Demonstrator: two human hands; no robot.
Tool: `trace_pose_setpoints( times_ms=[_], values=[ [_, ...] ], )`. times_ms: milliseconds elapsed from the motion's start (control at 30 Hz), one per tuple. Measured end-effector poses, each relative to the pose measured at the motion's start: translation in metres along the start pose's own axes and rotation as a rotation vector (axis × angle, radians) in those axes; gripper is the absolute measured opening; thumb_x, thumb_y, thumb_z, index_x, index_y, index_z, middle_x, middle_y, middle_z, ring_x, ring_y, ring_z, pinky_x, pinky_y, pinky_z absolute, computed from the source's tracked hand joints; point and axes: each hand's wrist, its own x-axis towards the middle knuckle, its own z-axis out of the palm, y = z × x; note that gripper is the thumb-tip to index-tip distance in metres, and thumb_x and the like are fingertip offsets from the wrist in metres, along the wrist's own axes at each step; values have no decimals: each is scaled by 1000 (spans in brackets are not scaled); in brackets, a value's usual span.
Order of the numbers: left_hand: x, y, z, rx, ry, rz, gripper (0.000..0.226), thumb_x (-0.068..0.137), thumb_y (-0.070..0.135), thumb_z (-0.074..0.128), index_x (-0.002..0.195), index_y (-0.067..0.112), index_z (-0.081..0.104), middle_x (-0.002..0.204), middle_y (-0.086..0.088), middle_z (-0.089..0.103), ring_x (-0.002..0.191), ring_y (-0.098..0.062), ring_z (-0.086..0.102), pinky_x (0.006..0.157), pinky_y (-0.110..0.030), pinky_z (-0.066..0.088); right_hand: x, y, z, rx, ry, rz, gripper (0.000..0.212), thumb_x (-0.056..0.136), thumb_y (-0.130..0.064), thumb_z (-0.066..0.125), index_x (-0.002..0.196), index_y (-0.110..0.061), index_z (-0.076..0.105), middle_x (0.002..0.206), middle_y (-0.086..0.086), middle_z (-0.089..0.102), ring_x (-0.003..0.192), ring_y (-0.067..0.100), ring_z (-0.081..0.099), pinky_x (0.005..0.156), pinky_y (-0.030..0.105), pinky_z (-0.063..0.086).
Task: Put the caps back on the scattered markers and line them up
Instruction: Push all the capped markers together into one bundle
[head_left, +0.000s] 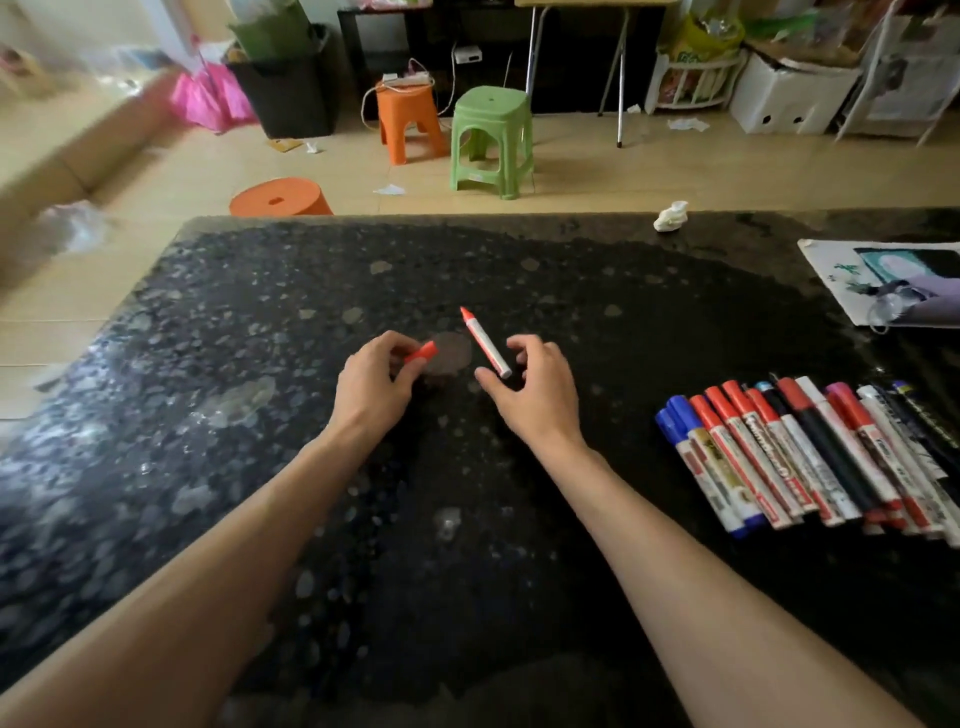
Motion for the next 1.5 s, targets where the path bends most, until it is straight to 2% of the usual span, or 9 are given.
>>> trace_pose_setpoints(
  times_ms=[100,267,367,467,633,733,933,1133,1500],
  values=[
    [-6,-7,-17,-108,24,-67,9,92,26,75,97,27,68,92,3,71,89,-17,70,88,-39,58,26,-17,20,-134,21,63,58,90,-50,75,135,-18,59,128,6,60,117,23,58,99,36,48],
    [-29,-1,-34,-240,-43,-91,14,90,25,80,101,26,71,93,2,76,84,-19,74,79,-36,61,33,-31,13,-300,-58,69,22,98,-31,69,118,-21,68,123,5,63,113,25,61,90,39,52],
    [-45,14,-44,-279,-78,-60,14,87,25,82,99,26,75,88,1,78,78,-21,75,77,-35,61,6,-23,-19,-299,-132,37,17,99,-31,67,114,-24,69,116,1,69,112,24,64,95,43,53],
    [-65,37,-45,-320,-114,-38,10,88,24,81,92,31,75,81,4,77,70,-13,71,71,-30,55,-33,-4,-67,-182,-162,29,10,101,-31,64,111,-29,64,109,-7,68,107,19,65,98,47,52],
    [-99,66,-27,-350,-192,19,10,89,32,79,91,40,75,83,6,77,78,-11,73,77,-30,57,-86,21,-138,60,-135,11,10,103,-24,63,111,-29,64,103,-15,66,98,0,63,77,18,47],
    [-113,75,-17,-367,-223,44,12,90,24,78,96,35,77,87,5,78,83,-12,75,83,-28,58,-106,44,-148,180,-109,-10,16,100,-18,68,106,-32,68,96,-18,69,94,-2,66,80,18,50],
    [-116,82,-16,-365,-295,61,11,89,20,79,98,27,77,83,5,78,70,-5,71,74,-22,55,-119,53,-154,228,-126,-112,30,102,-13,64,125,-31,71,118,-23,69,116,-6,62,97,10,47],
    [-117,77,-22,-335,-370,67,18,87,14,80,99,27,76,86,1,79,76,-27,75,80,-36,59,-125,45,-154,119,-133,-197,29,102,-13,62,122,-33,71,113,-17,66,114,0,59,96,13,45],
    [-116,80,-22,-294,-396,93,17,88,16,80,101,26,76,87,6,78,75,-26,72,76,-27,59,-124,34,-147,23,-65,-271,28,102,-13,63,124,-29,71,107,-11,62,108,5,57,94,15,44]
  ],
)
